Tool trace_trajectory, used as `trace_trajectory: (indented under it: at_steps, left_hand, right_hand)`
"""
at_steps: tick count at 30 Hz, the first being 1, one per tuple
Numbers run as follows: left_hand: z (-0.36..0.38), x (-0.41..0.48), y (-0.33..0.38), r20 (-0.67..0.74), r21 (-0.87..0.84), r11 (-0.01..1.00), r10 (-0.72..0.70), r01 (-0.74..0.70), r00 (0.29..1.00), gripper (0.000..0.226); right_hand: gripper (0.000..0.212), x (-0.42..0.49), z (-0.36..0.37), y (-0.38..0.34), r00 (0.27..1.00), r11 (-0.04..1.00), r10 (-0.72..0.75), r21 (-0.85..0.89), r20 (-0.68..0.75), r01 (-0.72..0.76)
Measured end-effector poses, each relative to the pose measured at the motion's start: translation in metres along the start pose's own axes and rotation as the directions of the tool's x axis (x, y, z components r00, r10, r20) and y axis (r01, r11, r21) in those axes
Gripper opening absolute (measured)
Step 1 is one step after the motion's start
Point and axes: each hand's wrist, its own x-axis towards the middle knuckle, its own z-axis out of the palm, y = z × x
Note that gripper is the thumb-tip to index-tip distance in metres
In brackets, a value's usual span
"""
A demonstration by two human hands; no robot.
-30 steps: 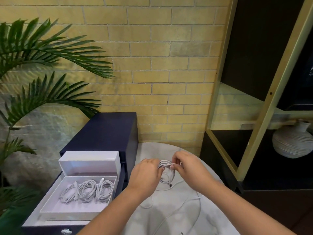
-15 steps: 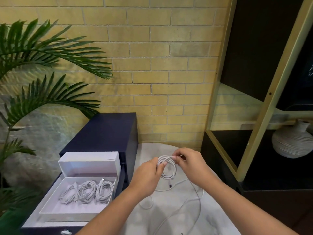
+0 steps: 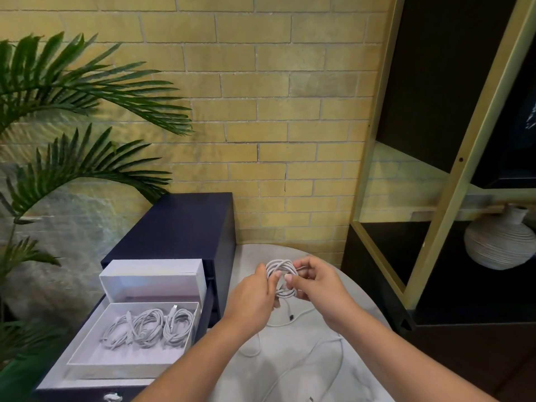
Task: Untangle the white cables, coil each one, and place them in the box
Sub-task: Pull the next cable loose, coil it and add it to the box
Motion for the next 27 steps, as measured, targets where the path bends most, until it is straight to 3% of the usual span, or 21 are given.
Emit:
trace_trajectory:
  at_steps: [5, 11, 17, 23, 27]
  left_hand:
    - [0.0, 0.002, -0.004, -0.005, -0.04, 0.999, -0.004, 0.004, 1.0, 0.029]
    - [0.003, -0.001, 0.0, -0.053, -0.356, 0.935, -0.023, 0.002, 0.998, 0.006]
    - [-0.003, 0.001, 0.0, -0.201, -0.303, 0.947, 0.04, -0.101, 0.979, 0.005]
    - [-0.009, 0.002, 0.003, -0.183, -0.354, 0.929, 0.041, -0.104, 0.982, 0.01]
    - [-0.016, 0.005, 0.005, -0.036, -0.474, 0.879, 0.033, -0.046, 0.999, 0.008]
  right_hand:
    - [0.019, 0.001, 0.002, 0.0, 0.998, 0.994, 0.039, 0.104, 0.045, -0.044]
    - [0.014, 0.004, 0.001, 0.004, 0.999, 0.998, -0.036, 0.046, 0.017, 0.035]
    - [0.01, 0.01, -0.006, 0.01, 0.998, 0.999, -0.048, 0.006, 0.038, 0.048]
    - [0.01, 0.012, -0.01, 0.01, 0.995, 0.997, -0.072, 0.011, 0.066, 0.072]
    - [0.013, 0.012, -0.013, 0.012, 0.993, 0.996, -0.082, 0.05, 0.087, 0.078]
